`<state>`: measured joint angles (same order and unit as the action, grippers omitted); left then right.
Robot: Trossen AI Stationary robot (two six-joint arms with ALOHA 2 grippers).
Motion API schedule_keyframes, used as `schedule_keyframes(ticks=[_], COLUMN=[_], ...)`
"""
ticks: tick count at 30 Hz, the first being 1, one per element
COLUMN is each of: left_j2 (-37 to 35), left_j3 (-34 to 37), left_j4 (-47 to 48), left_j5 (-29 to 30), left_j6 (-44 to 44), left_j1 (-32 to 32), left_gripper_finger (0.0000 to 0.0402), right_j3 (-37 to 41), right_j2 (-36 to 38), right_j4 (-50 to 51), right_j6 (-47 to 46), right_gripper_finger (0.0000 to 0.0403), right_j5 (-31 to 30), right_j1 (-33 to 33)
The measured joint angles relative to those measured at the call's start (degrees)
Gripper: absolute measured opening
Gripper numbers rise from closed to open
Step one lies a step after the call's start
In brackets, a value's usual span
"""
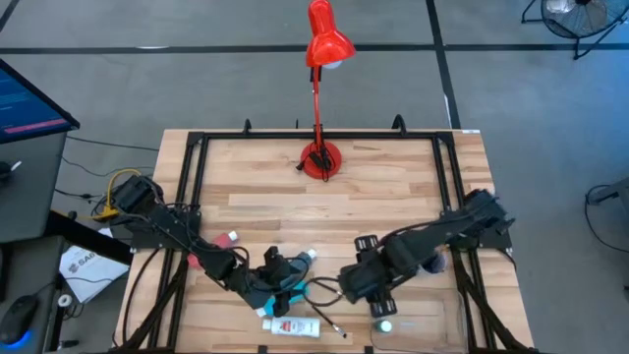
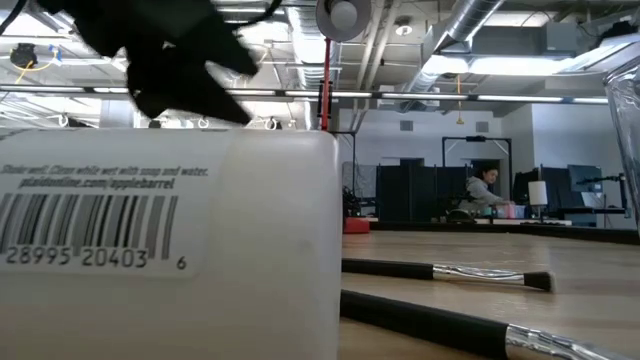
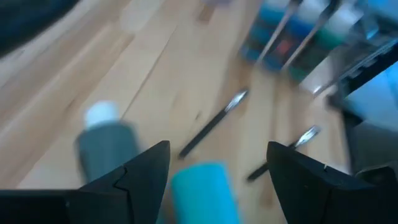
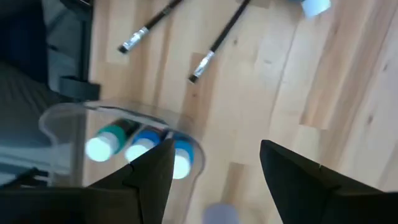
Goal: Pick & Place Paint Supplies
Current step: Put the black paint bottle into the transparent bin
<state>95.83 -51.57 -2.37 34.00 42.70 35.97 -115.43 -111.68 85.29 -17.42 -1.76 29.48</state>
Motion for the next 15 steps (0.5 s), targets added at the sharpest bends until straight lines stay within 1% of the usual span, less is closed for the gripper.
schedule_keyframes(ticks=[3,6,11,15], left_j2=[0.00,0.00,0.00,0.00], left_j3=[0.00,0.02,0.00,-0.02], left_j4=[5.72,10.55,13.60,15.55], left_j5=[-0.26,-0.35,-1.42,-4.73], left_j6=[3.52,7.24,9.17,9.13], left_j1=[0.00,-0.02,-0.02,-0.99], left_gripper_finger=[0.0246,0.0246,0.0246,0.0246], right_j3=[-5.13,-7.68,-8.38,-8.40], right_j2=[-3.53,-4.38,-4.59,-4.50], right_j4=[3.17,2.29,1.56,1.52], right_j6=[3.86,8.37,14.65,15.00], right_gripper_finger=[0.0228,0.0228,0.0228,0.0228], right_j5=[-0.10,0.09,0.33,0.27], right_j1=[-0.94,-1.56,-2.76,-4.49])
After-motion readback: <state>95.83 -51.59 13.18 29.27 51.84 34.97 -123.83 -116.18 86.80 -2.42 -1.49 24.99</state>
